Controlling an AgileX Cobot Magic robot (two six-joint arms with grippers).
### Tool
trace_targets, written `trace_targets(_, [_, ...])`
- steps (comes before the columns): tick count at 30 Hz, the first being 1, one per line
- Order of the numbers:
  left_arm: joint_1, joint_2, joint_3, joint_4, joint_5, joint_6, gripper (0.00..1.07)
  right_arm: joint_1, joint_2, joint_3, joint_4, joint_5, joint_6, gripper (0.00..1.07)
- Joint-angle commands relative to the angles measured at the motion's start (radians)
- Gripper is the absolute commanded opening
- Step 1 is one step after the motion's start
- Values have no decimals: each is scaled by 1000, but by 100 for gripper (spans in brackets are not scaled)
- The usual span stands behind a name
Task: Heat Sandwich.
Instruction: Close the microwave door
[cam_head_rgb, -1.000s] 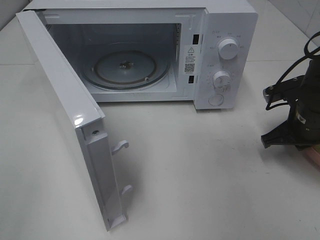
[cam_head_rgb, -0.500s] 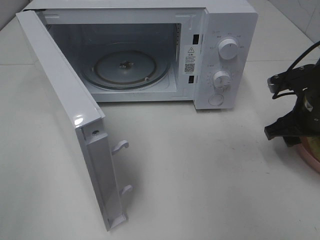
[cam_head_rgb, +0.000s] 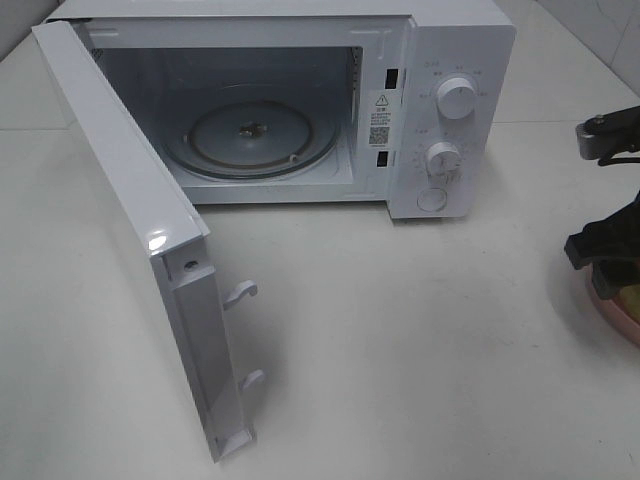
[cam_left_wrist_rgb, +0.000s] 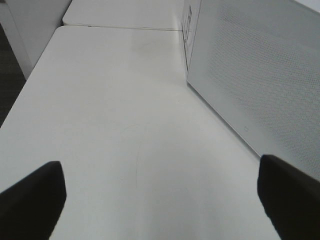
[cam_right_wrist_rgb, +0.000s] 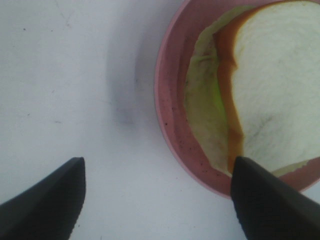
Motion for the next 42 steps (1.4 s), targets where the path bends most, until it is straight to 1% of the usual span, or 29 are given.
trace_targets(1, [2, -22, 3, -9, -4, 4, 98, -3, -80, -2, 72, 48, -67, 76])
trace_targets(3, [2, -22, 3, -9, -4, 4, 98, -3, -99, -2, 90, 52, -81, 76])
trace_targets(5, [2, -22, 3, -9, -4, 4, 98, -3, -169, -2, 129, 73, -111, 76])
trace_targets(8, [2, -22, 3, -9, -4, 4, 98, -3, -212, -2, 143, 85, -124, 76])
trace_targets(10, [2, -22, 3, -9, -4, 4, 98, -3, -281, -2, 159, 109, -134, 76])
trace_targets(13, [2, -22, 3, -9, -4, 4, 98, -3, -321, -2, 165, 122, -143, 76])
trace_targets(14, [2, -22, 3, -9, -4, 4, 98, -3, -366, -2, 171, 142, -150, 76])
trace_targets(16, [2, -22, 3, -9, -4, 4, 98, -3, -406, -2, 171, 160, -153, 76])
trace_targets(17, [2, -22, 3, -9, -4, 4, 98, -3, -406, -2, 171, 160, -153, 76])
trace_targets(19, [2, -22, 3, -9, -4, 4, 98, -3, -474, -2, 171, 189, -157, 76])
trace_targets(22, [2, -22, 3, -9, -4, 4, 98, -3, -514, -2, 171, 205, -163, 76])
trace_targets(26, [2, -22, 3, -9, -4, 4, 98, -3, -639, -2, 171, 250, -175, 76])
trace_targets(29, [2, -22, 3, -9, -4, 4, 98, -3, -685, 3, 169, 262, -175, 76])
trace_targets(30, [2, -22, 3, -9, -4, 4, 98, -3, -730, 22, 164, 261, -175, 76])
trace_targets(31, [2, -22, 3, -9, -4, 4, 98, -3, -730, 22, 164, 261, -175, 76])
trace_targets(33, [2, -22, 3, -9, -4, 4, 98, -3, -780, 51, 158, 261, -175, 76])
trace_targets(35, [2, -22, 3, -9, -4, 4, 98, -3, -868, 107, 158, 260, -175, 76])
trace_targets(40, [2, -22, 3, -9, -4, 4, 98, -3, -949, 159, 158, 253, -175, 76])
trace_targets(42, [2, -22, 3, -9, -4, 4, 98, -3, -1027, 209, 158, 239, -175, 76])
